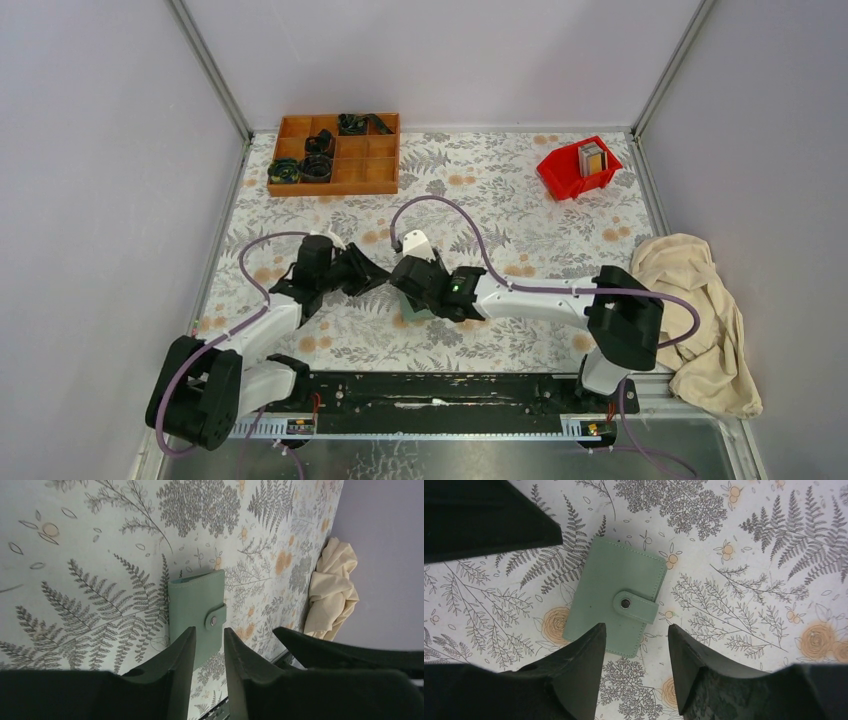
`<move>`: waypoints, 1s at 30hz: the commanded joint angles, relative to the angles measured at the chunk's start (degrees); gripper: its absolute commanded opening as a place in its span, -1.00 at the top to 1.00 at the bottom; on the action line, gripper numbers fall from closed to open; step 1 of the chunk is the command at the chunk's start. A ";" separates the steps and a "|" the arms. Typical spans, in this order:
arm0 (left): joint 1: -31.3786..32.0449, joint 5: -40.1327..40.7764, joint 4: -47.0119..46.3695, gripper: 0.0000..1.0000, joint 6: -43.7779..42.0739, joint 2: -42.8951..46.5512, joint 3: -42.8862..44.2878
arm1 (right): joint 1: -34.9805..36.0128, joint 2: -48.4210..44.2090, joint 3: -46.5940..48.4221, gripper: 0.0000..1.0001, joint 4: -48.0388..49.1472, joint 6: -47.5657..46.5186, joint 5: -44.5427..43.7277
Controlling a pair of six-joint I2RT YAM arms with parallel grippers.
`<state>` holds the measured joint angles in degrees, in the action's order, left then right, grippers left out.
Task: Put the credit cards into the card holder
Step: Open the card holder at the center of the board.
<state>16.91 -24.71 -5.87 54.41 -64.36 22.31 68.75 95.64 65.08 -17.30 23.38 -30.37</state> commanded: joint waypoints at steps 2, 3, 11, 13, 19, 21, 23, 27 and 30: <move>2.52 0.66 -5.17 0.43 -0.01 -1.50 -0.62 | -2.46 2.34 1.86 -0.20 1.32 3.96 8.65; 3.12 0.86 -5.31 0.44 -0.09 -1.88 -0.53 | -2.83 2.80 2.15 -0.21 1.35 4.16 9.45; 7.86 3.04 -5.22 0.48 -0.36 -4.20 -0.29 | -4.25 5.31 3.27 -0.23 1.09 4.54 11.86; 8.49 3.39 -5.21 0.50 -0.37 -4.43 -0.57 | -4.39 5.62 3.38 -0.23 1.12 4.51 11.67; 9.96 4.79 -5.67 0.54 -0.25 -5.44 -0.96 | -5.16 6.67 3.20 -0.23 1.57 4.02 10.84; 10.16 5.10 -5.97 0.56 -0.42 -6.18 -0.95 | -5.44 7.09 3.19 -0.22 2.03 3.86 10.62; 10.25 5.42 -6.38 0.58 -0.54 -6.95 -1.05 | -5.69 7.51 3.19 -0.22 2.50 3.39 10.29; 10.32 6.20 -7.49 0.60 -0.46 -8.19 -1.10 | -6.01 8.17 3.47 -0.21 3.10 2.63 10.12; 10.33 6.88 -7.80 0.60 -0.53 -8.82 -0.88 | -6.17 8.55 3.82 -0.20 3.38 2.14 9.64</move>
<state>26.76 -19.64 -9.69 54.50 -72.49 21.69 63.13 103.94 66.02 -15.90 26.59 -19.40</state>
